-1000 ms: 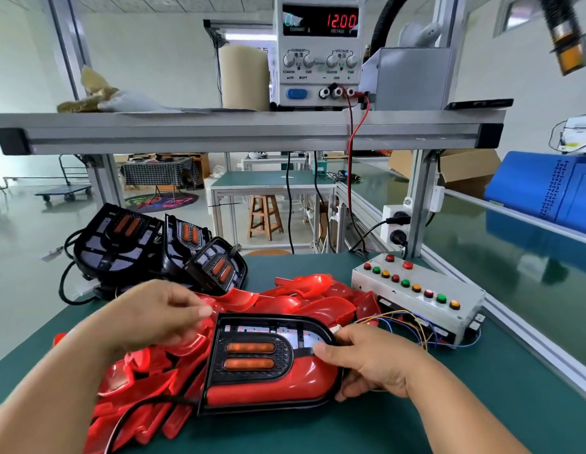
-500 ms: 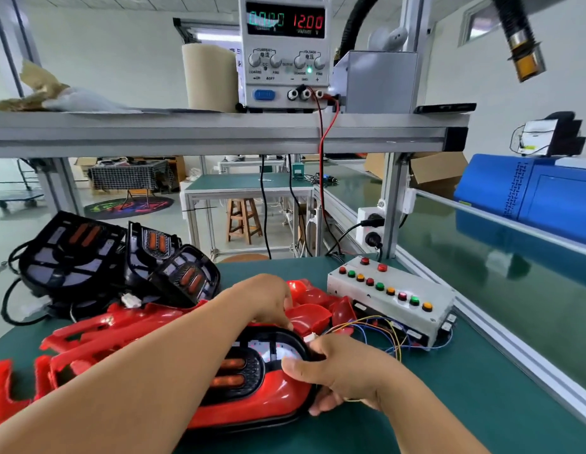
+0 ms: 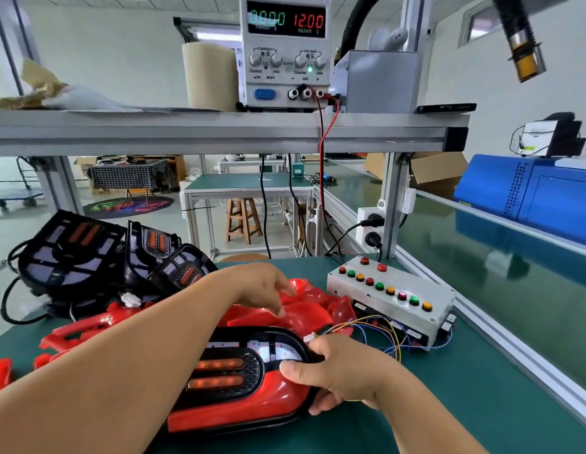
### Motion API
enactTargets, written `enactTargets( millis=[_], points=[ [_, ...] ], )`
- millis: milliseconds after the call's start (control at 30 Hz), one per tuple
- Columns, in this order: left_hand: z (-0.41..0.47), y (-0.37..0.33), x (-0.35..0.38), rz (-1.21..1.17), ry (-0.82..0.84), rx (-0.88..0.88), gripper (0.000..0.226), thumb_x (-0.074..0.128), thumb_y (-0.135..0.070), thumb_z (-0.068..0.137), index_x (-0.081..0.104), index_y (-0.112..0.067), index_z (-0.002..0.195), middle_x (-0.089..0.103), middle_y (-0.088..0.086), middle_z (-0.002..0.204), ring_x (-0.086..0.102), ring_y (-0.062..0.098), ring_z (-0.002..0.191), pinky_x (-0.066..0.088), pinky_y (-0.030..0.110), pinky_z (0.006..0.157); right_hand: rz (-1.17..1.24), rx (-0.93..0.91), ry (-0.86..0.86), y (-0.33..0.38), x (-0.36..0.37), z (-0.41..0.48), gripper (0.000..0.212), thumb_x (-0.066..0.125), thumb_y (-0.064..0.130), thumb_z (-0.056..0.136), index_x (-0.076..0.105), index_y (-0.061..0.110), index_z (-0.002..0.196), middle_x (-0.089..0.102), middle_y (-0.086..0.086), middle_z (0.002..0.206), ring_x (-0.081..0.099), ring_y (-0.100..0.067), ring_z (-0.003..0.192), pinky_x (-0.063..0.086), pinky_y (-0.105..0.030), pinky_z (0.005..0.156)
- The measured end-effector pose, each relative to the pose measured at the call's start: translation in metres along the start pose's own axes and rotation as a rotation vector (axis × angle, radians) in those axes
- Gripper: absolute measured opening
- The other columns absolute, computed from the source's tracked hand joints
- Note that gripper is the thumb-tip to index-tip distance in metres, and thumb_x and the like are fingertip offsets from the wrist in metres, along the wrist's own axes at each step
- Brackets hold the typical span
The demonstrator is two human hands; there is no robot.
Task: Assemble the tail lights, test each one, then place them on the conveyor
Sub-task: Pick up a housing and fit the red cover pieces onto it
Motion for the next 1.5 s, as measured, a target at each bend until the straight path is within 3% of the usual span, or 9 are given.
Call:
enactTargets(
  millis=[67, 167, 300, 433, 667, 800, 900, 1100, 1500],
  points=[
    [-0.009, 0.009, -0.008, -0.126, 0.044, 0.005, 0.052, 0.069, -0.023, 0.088, 0.054, -0.03, 0.136, 0.061, -0.012, 0.125, 0.054, 0.009, 0.118, 0.036, 0.026, 0.103, -0.006, -0.004, -0.001, 0.001, 0.0, 0.0, 0.099, 0.077, 0.047, 0.079, 0.024, 0.004, 0.151, 0.042, -0.013, 0.149, 0.07, -0.015, 0.064, 0.059, -0.025, 0.068],
    [-0.029, 0.052, -0.05, -0.275, -0.154, -0.081, 0.038, 0.061, -0.012, 0.093, 0.061, -0.027, 0.128, 0.064, -0.006, 0.118, 0.058, 0.008, 0.106, 0.041, 0.027, 0.096, -0.029, 0.001, -0.002, 0.0, -0.002, 0.0, 0.1, 0.076, 0.048, 0.079, 0.023, 0.005, 0.152, 0.045, -0.015, 0.145, 0.071, -0.016, 0.067, 0.058, -0.024, 0.067],
    [-0.054, 0.114, -0.054, -0.086, -0.138, -0.263, 0.03, 0.064, -0.01, 0.09, 0.068, -0.028, 0.113, 0.067, -0.006, 0.117, 0.059, 0.006, 0.098, 0.042, 0.024, 0.091, -0.054, 0.025, 0.006, -0.002, -0.001, -0.001, 0.092, 0.076, 0.051, 0.078, 0.033, 0.005, 0.145, 0.058, -0.011, 0.127, 0.071, -0.015, 0.067, 0.06, -0.027, 0.071],
    [-0.06, 0.129, -0.012, 0.005, 0.005, -0.301, 0.052, 0.074, -0.024, 0.082, 0.058, -0.03, 0.131, 0.061, -0.007, 0.129, 0.055, 0.008, 0.106, 0.039, 0.023, 0.092, -0.075, 0.061, 0.006, -0.001, -0.002, -0.003, 0.088, 0.076, 0.053, 0.075, 0.039, 0.009, 0.141, 0.061, -0.008, 0.122, 0.071, -0.014, 0.066, 0.057, -0.023, 0.066],
    [-0.055, 0.115, 0.001, 0.126, -0.155, -0.203, 0.077, 0.077, -0.035, 0.078, 0.038, -0.038, 0.145, 0.053, -0.008, 0.139, 0.051, 0.014, 0.124, 0.04, 0.032, 0.106, -0.051, 0.075, 0.039, 0.002, 0.002, -0.006, 0.049, 0.076, 0.05, 0.077, 0.061, 0.021, 0.114, 0.07, -0.003, 0.109, 0.071, -0.016, 0.066, 0.056, -0.024, 0.065],
    [-0.092, 0.141, -0.044, -0.037, -0.302, -0.199, 0.039, 0.066, -0.015, 0.086, 0.064, -0.033, 0.12, 0.069, -0.009, 0.105, 0.06, 0.004, 0.09, 0.045, 0.019, 0.082, -0.058, 0.091, 0.037, -0.002, 0.0, -0.004, 0.069, 0.076, 0.05, 0.076, 0.051, 0.013, 0.129, 0.067, -0.007, 0.115, 0.071, -0.017, 0.067, 0.056, -0.023, 0.064],
    [-0.119, 0.169, -0.042, 0.029, -0.214, -0.268, 0.025, 0.065, -0.012, 0.086, 0.072, -0.03, 0.101, 0.07, -0.017, 0.092, 0.061, -0.005, 0.084, 0.045, 0.015, 0.076, -0.053, 0.084, 0.049, -0.002, 0.002, -0.004, 0.064, 0.078, 0.054, 0.069, 0.058, 0.018, 0.119, 0.073, -0.005, 0.103, 0.071, -0.019, 0.067, 0.056, -0.024, 0.065],
    [-0.136, 0.183, 0.004, -0.096, -0.087, -0.31, 0.054, 0.073, -0.025, 0.082, 0.054, -0.033, 0.132, 0.062, -0.017, 0.112, 0.058, 0.002, 0.102, 0.043, 0.02, 0.092, -0.062, 0.052, 0.044, 0.001, 0.003, -0.003, 0.067, 0.077, 0.058, 0.056, 0.064, 0.019, 0.109, 0.077, 0.0, 0.087, 0.07, -0.02, 0.063, 0.055, -0.024, 0.06],
    [-0.153, 0.181, -0.02, -0.225, -0.394, -0.207, 0.062, 0.073, -0.022, 0.085, 0.044, -0.038, 0.138, 0.059, -0.009, 0.121, 0.057, 0.007, 0.108, 0.041, 0.023, 0.093, -0.065, 0.036, 0.059, 0.002, 0.005, -0.003, 0.068, 0.077, 0.056, 0.057, 0.062, 0.016, 0.11, 0.077, -0.004, 0.084, 0.069, -0.02, 0.062, 0.055, -0.023, 0.058]
  ],
)
Point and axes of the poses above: each hand's wrist, its own z-axis towards the middle knuckle, its own x-axis out of the palm, y = z × x, the point moved 9 cm from there along z, towards the middle knuckle
